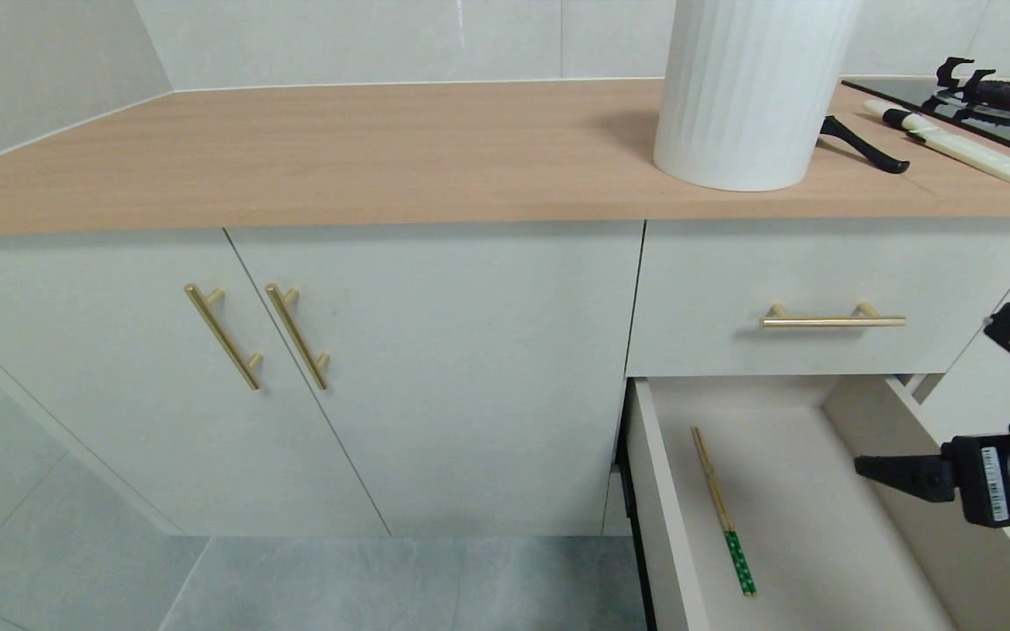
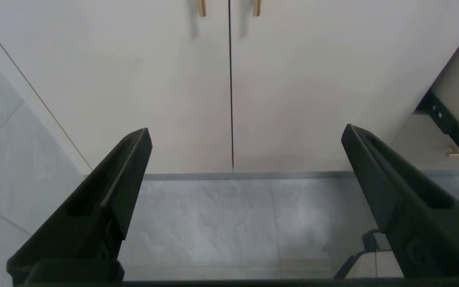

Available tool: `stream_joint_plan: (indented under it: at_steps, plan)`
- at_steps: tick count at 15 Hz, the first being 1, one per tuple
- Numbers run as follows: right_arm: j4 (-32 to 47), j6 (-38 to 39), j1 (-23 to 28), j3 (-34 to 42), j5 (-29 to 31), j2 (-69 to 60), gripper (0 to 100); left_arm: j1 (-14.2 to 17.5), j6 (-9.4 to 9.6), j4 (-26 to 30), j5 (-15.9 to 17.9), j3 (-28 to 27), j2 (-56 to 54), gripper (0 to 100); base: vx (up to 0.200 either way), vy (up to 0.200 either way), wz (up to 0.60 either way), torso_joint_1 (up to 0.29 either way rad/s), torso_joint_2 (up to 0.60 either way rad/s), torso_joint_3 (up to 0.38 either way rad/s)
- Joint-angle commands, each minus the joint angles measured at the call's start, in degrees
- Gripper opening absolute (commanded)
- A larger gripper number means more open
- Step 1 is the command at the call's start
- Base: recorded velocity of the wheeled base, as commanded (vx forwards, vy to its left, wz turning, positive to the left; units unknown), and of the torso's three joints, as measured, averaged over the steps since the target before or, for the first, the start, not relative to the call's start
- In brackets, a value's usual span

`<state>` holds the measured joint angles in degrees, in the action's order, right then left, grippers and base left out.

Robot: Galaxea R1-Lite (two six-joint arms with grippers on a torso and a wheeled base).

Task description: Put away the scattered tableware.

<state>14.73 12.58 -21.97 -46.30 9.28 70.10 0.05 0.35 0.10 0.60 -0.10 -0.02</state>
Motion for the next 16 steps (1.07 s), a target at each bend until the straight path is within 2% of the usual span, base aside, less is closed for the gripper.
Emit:
stream_joint_plan:
  at_steps: [1, 6, 10, 16]
  plan:
    - [-0.1, -0.8, 2.1, -0.2, -1.3, -4.5, 100, 0.0, 0.0, 0.0, 0.0, 0.0, 0.0, 100, 0.0, 0.0, 0.0, 0.0, 0.0, 0.0]
    - [-0.1, -3.0, 2.1, 0.4, -1.6, -5.8, 100, 0.0, 0.0, 0.0, 0.0, 0.0, 0.0, 100, 0.0, 0.0, 0.0, 0.007, -0.01, -0.004]
    - [-0.1, -3.3, 2.1, 0.5, -1.6, -5.8, 100, 0.0, 0.0, 0.0, 0.0, 0.0, 0.0, 100, 0.0, 0.0, 0.0, 0.133, -0.18, -0.201]
    - [-0.1, -4.6, 2.1, 1.1, -1.5, -6.0, 100, 0.0, 0.0, 0.0, 0.0, 0.0, 0.0, 100, 0.0, 0.0, 0.0, 0.111, -0.55, -0.255]
